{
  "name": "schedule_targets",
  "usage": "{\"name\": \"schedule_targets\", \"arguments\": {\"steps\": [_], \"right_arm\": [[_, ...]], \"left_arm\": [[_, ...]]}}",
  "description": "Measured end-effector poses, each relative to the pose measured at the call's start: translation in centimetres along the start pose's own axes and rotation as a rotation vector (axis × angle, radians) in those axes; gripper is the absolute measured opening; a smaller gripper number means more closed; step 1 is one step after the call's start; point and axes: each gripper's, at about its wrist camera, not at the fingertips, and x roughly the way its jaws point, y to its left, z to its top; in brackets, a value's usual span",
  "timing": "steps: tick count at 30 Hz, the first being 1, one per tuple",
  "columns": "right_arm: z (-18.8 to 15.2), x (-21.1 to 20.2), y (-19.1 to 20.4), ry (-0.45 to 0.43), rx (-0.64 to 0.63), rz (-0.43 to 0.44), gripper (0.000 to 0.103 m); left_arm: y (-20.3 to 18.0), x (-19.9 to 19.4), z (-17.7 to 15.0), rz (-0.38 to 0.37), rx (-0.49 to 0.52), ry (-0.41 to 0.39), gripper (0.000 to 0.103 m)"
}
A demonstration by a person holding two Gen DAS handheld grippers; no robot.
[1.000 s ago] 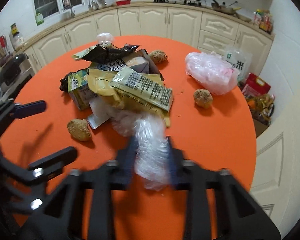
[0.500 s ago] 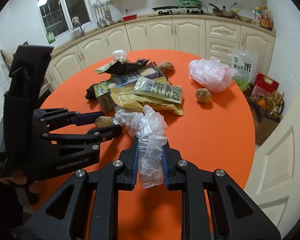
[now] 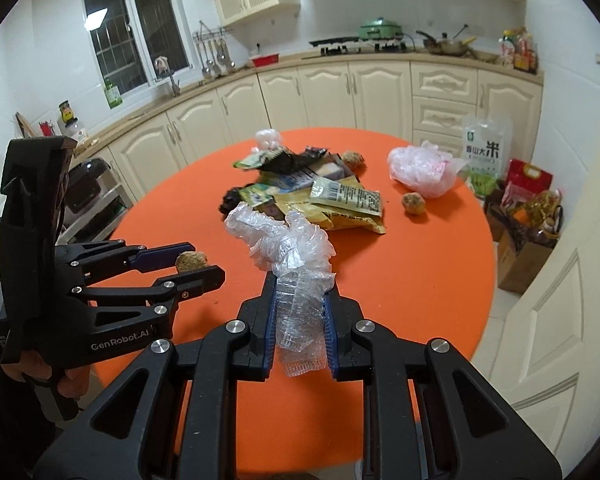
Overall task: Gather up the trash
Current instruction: 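Grasp the round cookie with the left gripper while the right grasps the clear plastic wrap, then carry both items over the blue bin and open both grippers to drop them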
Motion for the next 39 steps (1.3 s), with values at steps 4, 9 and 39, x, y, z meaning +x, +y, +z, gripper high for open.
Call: {"name": "schedule_targets", "arguments": {"steps": [4, 9, 39], "right_arm": [[-1.6, -3.3, -0.5, -0.025, 0.029, -0.029, 0.019], [-4.7, -8.8, -2.8, -0.060, 0.078, -0.106, 0.019], [-24.9, -6.2, -20.3, 0.255, 0.412, -0.341, 0.019]], "left_arm": [[-2.6, -2.4, -0.9, -0.030, 0.036, -0.017, 0.037], [-7.6, -4.8, -1.8, -0.094, 0.097, -0.028, 0.037], [-27.4, 16.4, -5.2, -0.250, 0.380, 0.350, 0.040]]}}
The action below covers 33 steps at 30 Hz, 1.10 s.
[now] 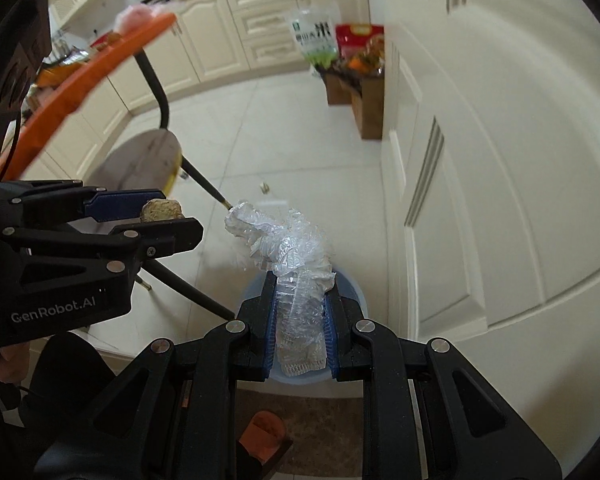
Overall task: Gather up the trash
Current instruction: 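Carry both items over the blue bin and open both grippers to drop them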
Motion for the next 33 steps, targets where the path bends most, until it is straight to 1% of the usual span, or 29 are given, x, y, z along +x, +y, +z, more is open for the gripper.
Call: {"name": "schedule_targets", "arguments": {"steps": [2, 3, 4, 7, 11, 15, 17, 18, 21, 27, 29, 31, 32, 33], "right_arm": [[-0.1, 0.7, -0.4, 0.016, 0.006, 0.002, 0.019], [-0.3, 1.0, -0.7, 0.023, 0.009, 0.005, 0.019], [-0.3, 1.2, -0.7, 0.028, 0.010, 0.005, 0.019], [-0.5, 1.9, -0.9, 0.042, 0.018, 0.009, 0.019], [-0.4, 2.7, -0.8, 0.052, 0.035, 0.024, 0.019], [-0.2, 2.4, -0.2, 0.041, 0.046, 0.046, 0.030], [-0.2, 2.3, 0.4, 0.037, 0.038, 0.047, 0.031], [-0.2, 1.8, 0.8, 0.031, 0.033, 0.045, 0.031], [-0.2, 0.8, 1.5, 0.011, 0.030, 0.044, 0.039], [0.0, -3.4, 3.2, -0.051, 0.017, 0.040, 0.040], [0.2, -5.4, 4.1, -0.087, 0.007, 0.041, 0.043], [0.8, -7.8, 5.6, -0.136, -0.013, 0.037, 0.052], [1.1, -9.0, 6.2, -0.158, -0.025, 0.039, 0.052], [1.5, -10.6, 7.4, -0.191, -0.044, 0.043, 0.054]], "left_arm": [[0.1, 1.2, 0.7, 0.012, 0.004, 0.015, 0.050], [0.1, 1.5, 1.0, 0.016, 0.002, 0.020, 0.062], [0.1, 1.7, 1.1, 0.025, -0.002, 0.024, 0.067], [-0.2, 2.2, 1.7, 0.047, -0.008, 0.020, 0.069], [-0.3, 1.2, 1.3, 0.076, -0.015, 0.006, 0.069], [-0.7, 0.2, 0.9, 0.106, -0.019, -0.014, 0.070], [-0.8, -0.6, 0.6, 0.113, -0.017, -0.024, 0.070], [-1.0, -0.9, 0.4, 0.116, -0.019, -0.033, 0.070], [-1.4, -2.4, -0.2, 0.103, -0.019, -0.050, 0.070], [-1.4, -6.7, -2.3, 0.099, -0.018, -0.117, 0.070], [-1.2, -9.1, -3.2, 0.096, -0.023, -0.163, 0.070], [-1.0, -12.2, -4.2, 0.095, -0.031, -0.229, 0.071], [-0.6, -13.5, -4.8, 0.093, -0.040, -0.259, 0.073], [-0.1, -15.2, -5.4, 0.097, -0.055, -0.298, 0.079]]}}
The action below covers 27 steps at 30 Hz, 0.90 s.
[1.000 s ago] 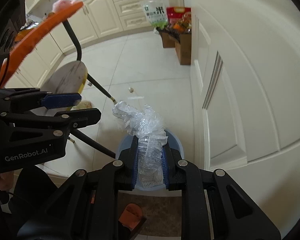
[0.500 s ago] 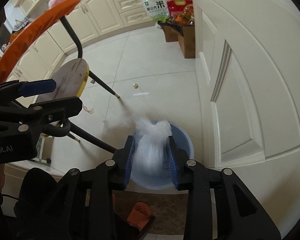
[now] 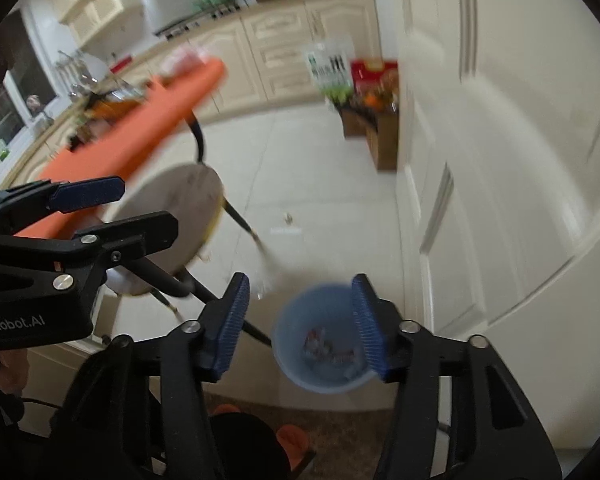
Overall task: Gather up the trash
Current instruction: 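Carry both items over the blue bin and open both grippers to drop them, then grasp the milk carton with the left gripper while the right grasps the yellow snack wrapper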
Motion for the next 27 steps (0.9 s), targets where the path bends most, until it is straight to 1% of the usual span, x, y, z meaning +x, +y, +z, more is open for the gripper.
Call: {"name": "schedule_targets", "arguments": {"steps": [1, 3, 5, 6, 7, 9, 11, 12, 14, 17, 19, 22, 25, 27], "right_arm": [[0.6, -0.7, 0.8, -0.017, -0.013, 0.003, 0.060], [2.1, -2.4, 3.2, -0.067, -0.054, 0.018, 0.066], [3.3, -3.1, 5.2, -0.084, -0.085, 0.040, 0.067], [4.4, -3.3, 6.9, -0.102, -0.112, 0.059, 0.072], [5.0, -3.3, 8.0, -0.110, -0.132, 0.065, 0.079], [6.3, -3.0, 10.5, -0.119, -0.177, 0.069, 0.084], [8.0, -1.9, 13.5, -0.128, -0.217, 0.090, 0.087], [8.3, -1.5, 14.1, -0.131, -0.226, 0.100, 0.090], [10.0, 0.0, 16.4, -0.129, -0.253, 0.118, 0.090], [11.2, 2.1, 18.4, -0.112, -0.276, 0.121, 0.091], [12.3, 4.3, 19.5, -0.090, -0.282, 0.120, 0.092], [13.4, 7.2, 20.5, -0.058, -0.298, 0.126, 0.092], [14.0, 9.3, 20.4, -0.037, -0.303, 0.127, 0.092], [14.4, 10.4, 20.0, -0.026, -0.301, 0.128, 0.092]], "left_arm": [[0.6, -1.3, 0.0, 0.006, -0.013, -0.030, 0.084], [2.5, -4.4, -0.3, 0.024, -0.039, -0.100, 0.087], [4.3, -6.6, -0.7, 0.053, -0.057, -0.142, 0.089], [5.5, -7.7, -0.9, 0.072, -0.071, -0.160, 0.091], [6.8, -8.6, -1.2, 0.090, -0.085, -0.176, 0.093], [9.8, -10.4, -1.9, 0.130, -0.109, -0.205, 0.096], [12.0, -11.2, -2.4, 0.168, -0.127, -0.219, 0.097], [13.7, -11.5, -2.7, 0.195, -0.137, -0.220, 0.097], [16.1, -11.2, -2.4, 0.234, -0.153, -0.211, 0.097], [20.0, -9.9, -3.1, 0.266, -0.194, -0.175, 0.097], [22.6, -8.4, -3.3, 0.256, -0.228, -0.139, 0.097], [25.5, -6.1, -3.0, 0.237, -0.257, -0.094, 0.097], [28.3, -2.9, -2.4, 0.227, -0.278, -0.036, 0.097], [29.7, -1.0, -2.0, 0.206, -0.296, 0.001, 0.096]]}}
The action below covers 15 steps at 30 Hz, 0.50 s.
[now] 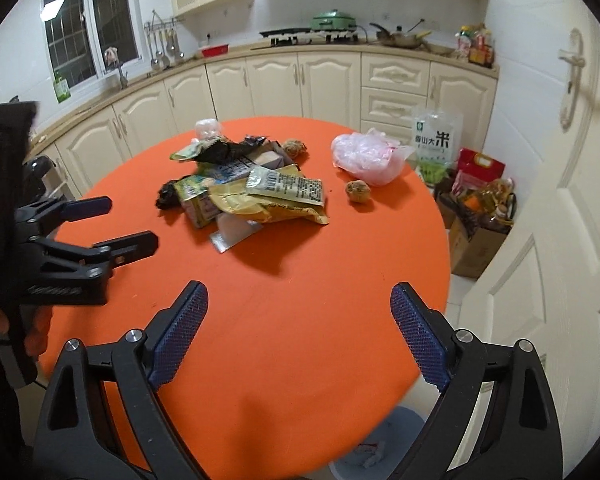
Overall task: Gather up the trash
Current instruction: 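Grasp the milk carton with the left gripper while the right grasps the yellow snack wrapper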
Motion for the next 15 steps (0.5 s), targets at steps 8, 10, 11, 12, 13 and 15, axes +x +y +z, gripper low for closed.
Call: {"name": "schedule_targets", "arguments": {"steps": [8, 10, 11, 12, 13, 15], "right_arm": [[1.3, 3.1, -1.7, 0.026, 0.003, -0.010, 0.092], [1.8, 3.8, -1.8, 0.032, -0.008, -0.013, 0.092], [2.0, 4.1, -1.7, 0.034, -0.014, -0.012, 0.092], [2.3, 4.4, -1.5, 0.034, -0.030, -0.011, 0.092], [2.4, 4.6, -1.3, 0.037, -0.043, -0.010, 0.092], [2.7, 5.3, -0.5, 0.053, -0.079, 0.007, 0.092]], "left_arm": [[1.3, 6.1, 6.1, 0.007, 0.011, 0.062, 0.091], [1.2, 7.0, 7.0, 0.020, 0.028, 0.054, 0.090], [1.2, 7.5, 7.4, 0.018, 0.033, 0.053, 0.089], [1.1, 7.7, 7.7, 0.015, 0.040, 0.050, 0.087], [1.2, 7.7, 7.9, 0.010, 0.051, 0.051, 0.083], [0.5, 7.6, 7.7, 0.015, 0.082, 0.041, 0.076]]}}
